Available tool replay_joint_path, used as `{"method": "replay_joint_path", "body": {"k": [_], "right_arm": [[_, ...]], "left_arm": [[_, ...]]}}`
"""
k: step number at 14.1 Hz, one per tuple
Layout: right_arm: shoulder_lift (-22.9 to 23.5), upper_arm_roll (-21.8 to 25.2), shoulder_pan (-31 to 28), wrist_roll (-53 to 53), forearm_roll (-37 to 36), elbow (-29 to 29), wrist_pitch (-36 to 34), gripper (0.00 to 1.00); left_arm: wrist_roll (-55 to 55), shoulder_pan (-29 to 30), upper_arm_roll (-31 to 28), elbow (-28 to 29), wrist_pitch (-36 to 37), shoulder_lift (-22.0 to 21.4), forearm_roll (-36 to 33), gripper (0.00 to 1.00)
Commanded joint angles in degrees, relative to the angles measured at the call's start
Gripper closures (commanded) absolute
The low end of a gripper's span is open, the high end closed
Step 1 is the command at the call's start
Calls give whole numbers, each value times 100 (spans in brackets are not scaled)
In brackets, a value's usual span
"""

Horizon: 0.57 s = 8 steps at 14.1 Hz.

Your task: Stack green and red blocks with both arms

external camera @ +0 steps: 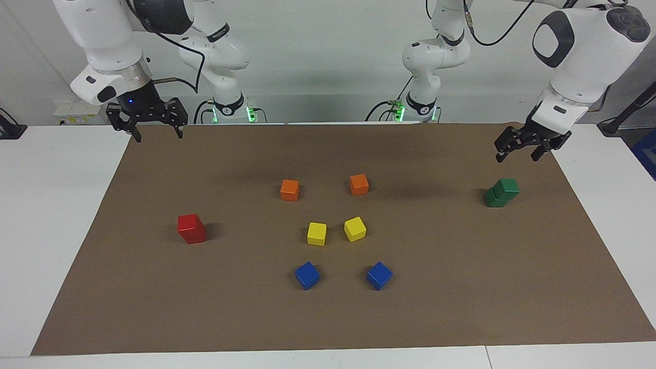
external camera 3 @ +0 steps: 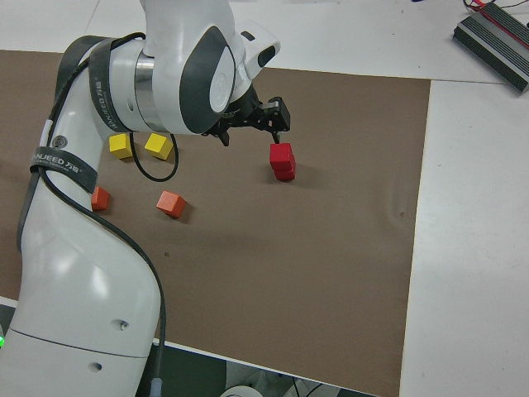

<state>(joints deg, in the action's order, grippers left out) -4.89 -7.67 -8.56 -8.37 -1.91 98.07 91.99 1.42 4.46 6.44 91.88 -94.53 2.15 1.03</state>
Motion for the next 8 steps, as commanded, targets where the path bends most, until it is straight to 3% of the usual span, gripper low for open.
{"method": "replay_joint_path", "body": {"k": [1,4,8], "right_arm": [[94,-33,-67,37,94,-174,-146,0],[94,-33,-67,46,94,-174,-138,0],[68,-15,-67,54,94,-96,-103,0]], "left_arm": [[-55,-260,-205,-57,128,-92,-95,0],[-11,-235,-196,92,241,-451,-95,0],[-55,-261,-196,329,251,-575,-95,0]]}}
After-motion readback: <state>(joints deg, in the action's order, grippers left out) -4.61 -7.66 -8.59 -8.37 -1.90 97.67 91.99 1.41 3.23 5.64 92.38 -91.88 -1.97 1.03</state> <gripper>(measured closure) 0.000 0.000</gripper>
